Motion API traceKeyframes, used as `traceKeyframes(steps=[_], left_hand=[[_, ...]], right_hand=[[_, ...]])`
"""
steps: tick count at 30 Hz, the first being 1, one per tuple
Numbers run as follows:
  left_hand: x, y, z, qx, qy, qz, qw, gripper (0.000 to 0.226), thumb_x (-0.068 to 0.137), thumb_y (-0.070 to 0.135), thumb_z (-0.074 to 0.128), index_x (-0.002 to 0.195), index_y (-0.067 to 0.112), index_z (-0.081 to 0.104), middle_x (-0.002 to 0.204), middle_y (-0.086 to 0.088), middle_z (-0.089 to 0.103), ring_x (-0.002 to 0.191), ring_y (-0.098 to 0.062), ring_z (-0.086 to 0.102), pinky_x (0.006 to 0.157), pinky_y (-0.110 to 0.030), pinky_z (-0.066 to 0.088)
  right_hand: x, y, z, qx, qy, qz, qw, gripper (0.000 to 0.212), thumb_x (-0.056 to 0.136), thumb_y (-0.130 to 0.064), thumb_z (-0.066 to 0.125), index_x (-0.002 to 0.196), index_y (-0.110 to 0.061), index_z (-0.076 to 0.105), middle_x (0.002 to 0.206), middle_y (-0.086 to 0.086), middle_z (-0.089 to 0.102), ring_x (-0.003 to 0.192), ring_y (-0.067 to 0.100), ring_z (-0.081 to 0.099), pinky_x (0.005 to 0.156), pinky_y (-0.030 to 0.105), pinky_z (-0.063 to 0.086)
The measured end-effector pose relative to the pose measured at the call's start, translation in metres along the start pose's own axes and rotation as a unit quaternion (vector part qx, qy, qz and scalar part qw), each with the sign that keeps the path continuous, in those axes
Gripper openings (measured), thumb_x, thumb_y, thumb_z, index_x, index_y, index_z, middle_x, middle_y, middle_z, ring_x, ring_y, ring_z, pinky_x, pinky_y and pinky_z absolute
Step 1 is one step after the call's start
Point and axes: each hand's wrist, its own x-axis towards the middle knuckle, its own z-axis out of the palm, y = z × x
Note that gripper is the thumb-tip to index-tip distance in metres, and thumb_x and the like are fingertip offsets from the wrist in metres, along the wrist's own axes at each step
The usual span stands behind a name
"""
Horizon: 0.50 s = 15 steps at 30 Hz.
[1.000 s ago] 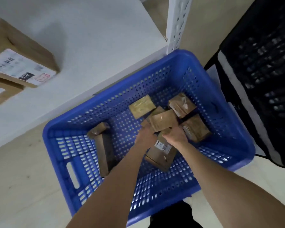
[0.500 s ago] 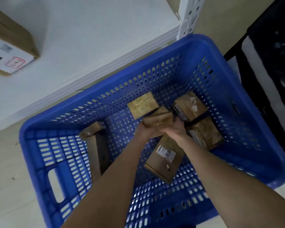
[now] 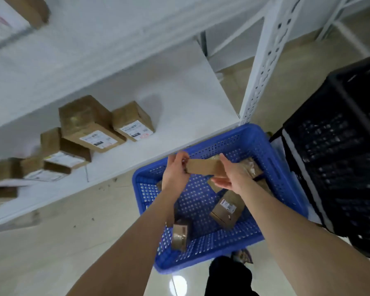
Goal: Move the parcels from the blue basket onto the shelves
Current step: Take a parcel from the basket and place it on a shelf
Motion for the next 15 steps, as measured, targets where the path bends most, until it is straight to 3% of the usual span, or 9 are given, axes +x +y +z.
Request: traceKeyframes(steps=[3,5,9,11,13,15], left_hand=[[-0.036,0.043,-0.058,0.069,0.027,0.05,0.996,0.051,0.076,-0.006,0.056,0.117,0.023,0.048,0.121,0.002,0.04,0.089,-0.026,0.057,0.068,-0.042,0.052],[-0.054,0.063,-0.092,0.073,0.064,0.042,0.994,0.052,0.081,-0.005,0.051,0.125,0.023,0.045,0.129,-0.001,0.041,0.098,-0.027,0.058,0.074,-0.042,0.052],[-0.089,0.093,-0.151,-0.112,0.098,-0.035,0.988,0.04,0.097,0.007,0.041,0.136,0.017,0.041,0.129,-0.008,0.055,0.11,-0.027,0.058,0.096,-0.042,0.047],[-0.114,0.11,-0.175,-0.203,0.077,-0.075,0.973,0.035,0.101,0.022,0.038,0.135,0.016,0.042,0.123,-0.01,0.06,0.108,-0.028,0.06,0.093,-0.043,0.05],[-0.143,0.127,-0.193,-0.222,0.045,-0.084,0.97,0.041,0.1,0.031,0.044,0.137,0.016,0.04,0.122,-0.009,0.06,0.107,-0.027,0.06,0.087,-0.04,0.051],[-0.174,0.139,-0.205,-0.261,0.023,-0.085,0.961,0.049,0.095,0.027,0.056,0.139,0.015,0.037,0.121,-0.01,0.061,0.105,-0.024,0.061,0.083,-0.037,0.053]], right_hand=[[-0.073,-0.025,0.012,0.067,-0.03,-0.022,0.997,0.043,0.096,-0.028,0.057,0.128,-0.005,0.043,0.094,0.015,0.056,0.074,0.029,0.064,0.065,0.039,0.06],[-0.116,-0.036,0.017,0.132,-0.06,-0.04,0.989,0.033,0.095,-0.018,0.058,0.122,-0.003,0.044,0.095,0.015,0.056,0.085,0.03,0.064,0.072,0.041,0.06],[-0.192,-0.042,0.019,0.156,-0.122,-0.089,0.976,0.02,0.094,-0.009,0.056,0.112,-0.002,0.056,0.1,0.015,0.067,0.087,0.026,0.067,0.063,0.032,0.061],[-0.226,-0.04,0.019,0.154,-0.142,-0.114,0.971,0.015,0.093,-0.004,0.055,0.107,-0.004,0.059,0.103,0.015,0.068,0.091,0.025,0.068,0.066,0.031,0.061],[-0.259,-0.036,0.017,0.145,-0.159,-0.134,0.967,0.014,0.091,0.0,0.053,0.103,-0.004,0.058,0.105,0.016,0.067,0.095,0.026,0.066,0.073,0.033,0.059],[-0.289,-0.026,0.013,0.129,-0.175,-0.148,0.965,0.013,0.09,0.002,0.052,0.1,-0.004,0.058,0.106,0.017,0.066,0.099,0.028,0.064,0.08,0.034,0.057]])
